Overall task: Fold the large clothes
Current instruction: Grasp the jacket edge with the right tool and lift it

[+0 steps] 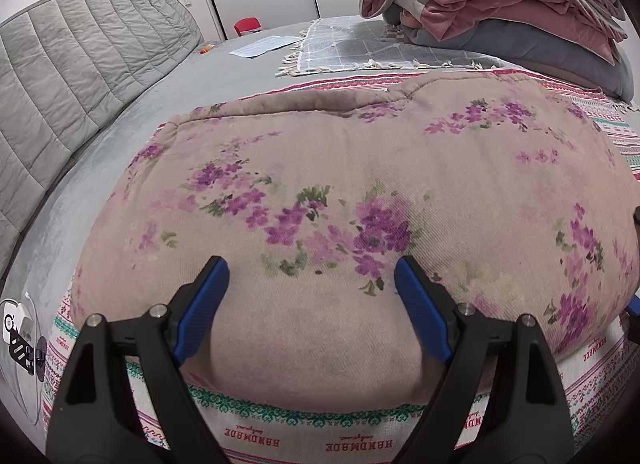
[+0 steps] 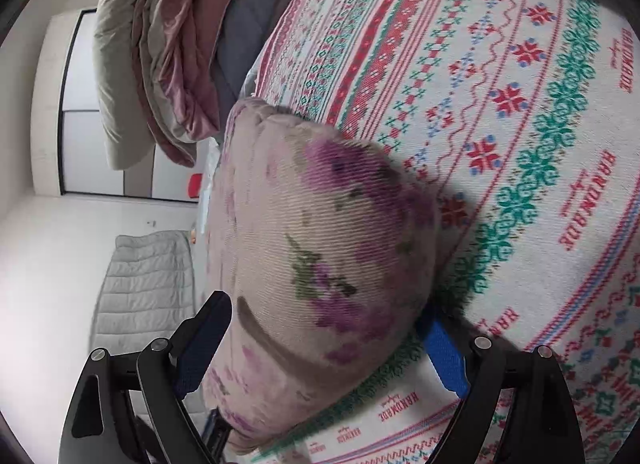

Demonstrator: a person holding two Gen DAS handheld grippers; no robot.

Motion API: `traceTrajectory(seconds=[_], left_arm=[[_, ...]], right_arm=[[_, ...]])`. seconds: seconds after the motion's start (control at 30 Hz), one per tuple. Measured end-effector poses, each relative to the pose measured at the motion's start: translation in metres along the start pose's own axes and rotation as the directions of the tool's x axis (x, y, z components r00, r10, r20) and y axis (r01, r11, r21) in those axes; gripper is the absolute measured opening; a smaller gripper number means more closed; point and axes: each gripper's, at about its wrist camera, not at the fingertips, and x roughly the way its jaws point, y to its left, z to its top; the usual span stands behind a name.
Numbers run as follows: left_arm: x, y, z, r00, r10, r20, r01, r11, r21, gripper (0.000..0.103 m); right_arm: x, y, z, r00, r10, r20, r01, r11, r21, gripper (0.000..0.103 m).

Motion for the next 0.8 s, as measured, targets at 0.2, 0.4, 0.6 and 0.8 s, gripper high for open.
traceTrajectory(seconds=[0.2,0.4,0.6,0.8], left_arm=[[0.0,0.0,0.0,1.0,0.0,0.001,0.0,1.0,-0.001,0.086],[0.0,-0.001,0.0,1.0,0.001,0.002,-0.001,1.0,0.0,0.086],[0.0,0.0,0.0,1.0,-0.001,0.002,0.001,1.0,0.0,0.086],[0.0,0.0,0.0,1.0,-0.001,0.002,0.001,1.0,0.0,0.086]], right_arm=[[0.013,0.01,-0.008,0.999,0.018,0.048,-0.018,1.0,-0.004,0.093],[0.017,0.014,-0.009,0.998,0.018,0.054,-0.018,1.0,-0.015,0.093],[0.02,0.012,-0.008,0.998,0.004,0.063,-0.004,1.0,-0.003,0.079],[0.015,0.01,-0.01,0.998,0.025,0.062,-0.024,1.0,-0.016,0.054]])
